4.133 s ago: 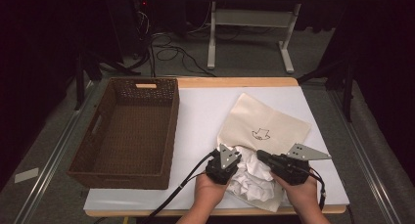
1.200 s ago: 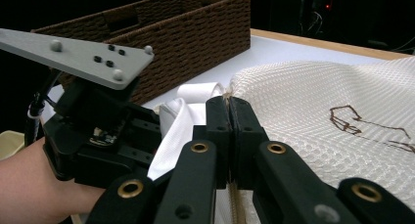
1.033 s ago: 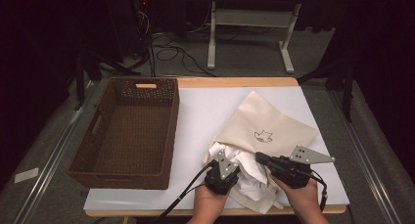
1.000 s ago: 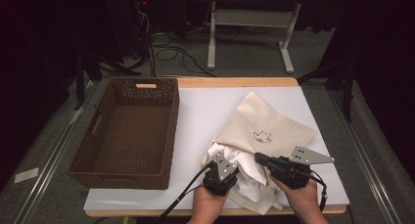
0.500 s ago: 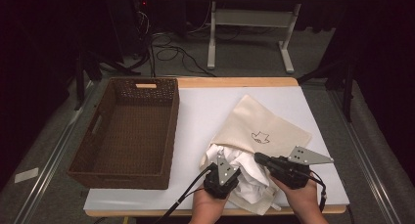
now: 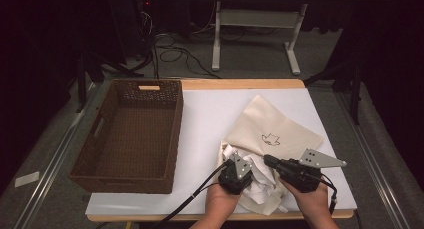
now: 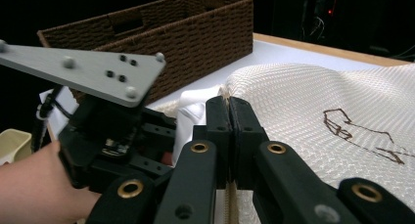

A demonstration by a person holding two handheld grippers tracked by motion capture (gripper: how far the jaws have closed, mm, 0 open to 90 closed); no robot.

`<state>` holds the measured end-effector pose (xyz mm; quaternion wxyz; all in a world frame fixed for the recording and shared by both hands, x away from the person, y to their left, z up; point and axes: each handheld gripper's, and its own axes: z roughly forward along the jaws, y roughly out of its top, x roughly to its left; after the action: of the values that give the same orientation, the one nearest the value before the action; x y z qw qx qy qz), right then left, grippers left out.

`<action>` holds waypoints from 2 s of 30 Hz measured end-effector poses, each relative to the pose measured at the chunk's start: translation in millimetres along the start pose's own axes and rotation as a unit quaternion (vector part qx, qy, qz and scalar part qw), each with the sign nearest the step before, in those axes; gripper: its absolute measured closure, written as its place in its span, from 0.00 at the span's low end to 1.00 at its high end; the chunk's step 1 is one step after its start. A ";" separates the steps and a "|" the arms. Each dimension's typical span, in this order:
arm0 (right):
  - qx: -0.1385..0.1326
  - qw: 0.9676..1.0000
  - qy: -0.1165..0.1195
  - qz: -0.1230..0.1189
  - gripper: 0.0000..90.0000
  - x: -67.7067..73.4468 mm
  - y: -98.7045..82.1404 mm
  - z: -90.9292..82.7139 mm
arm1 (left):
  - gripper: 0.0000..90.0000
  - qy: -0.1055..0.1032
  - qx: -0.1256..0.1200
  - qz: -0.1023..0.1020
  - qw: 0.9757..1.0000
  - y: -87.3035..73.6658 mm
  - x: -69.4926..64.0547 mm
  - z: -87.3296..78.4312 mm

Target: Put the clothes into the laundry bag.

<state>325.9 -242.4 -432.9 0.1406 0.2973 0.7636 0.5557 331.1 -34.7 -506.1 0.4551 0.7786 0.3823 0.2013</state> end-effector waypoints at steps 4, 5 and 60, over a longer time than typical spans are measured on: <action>0.004 1.000 -0.004 0.002 1.00 -2.9 -2.9 -0.5 | 0.56 -0.024 -0.030 0.001 0.999 -2.3 3.8 -10.4; 0.005 1.000 -0.004 0.004 1.00 -4.4 -4.1 -0.8 | 0.50 -0.037 -0.037 -0.001 0.999 -3.3 6.1 -15.0; 0.002 1.000 -0.005 0.014 1.00 -6.1 -6.1 0.2 | 0.69 -0.070 -0.014 0.016 0.997 -6.5 0.7 -7.3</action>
<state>328.9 -247.2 -439.4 0.1356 0.3112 0.7597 0.5547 324.1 -28.2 -508.0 0.4886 0.7902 0.3341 0.1591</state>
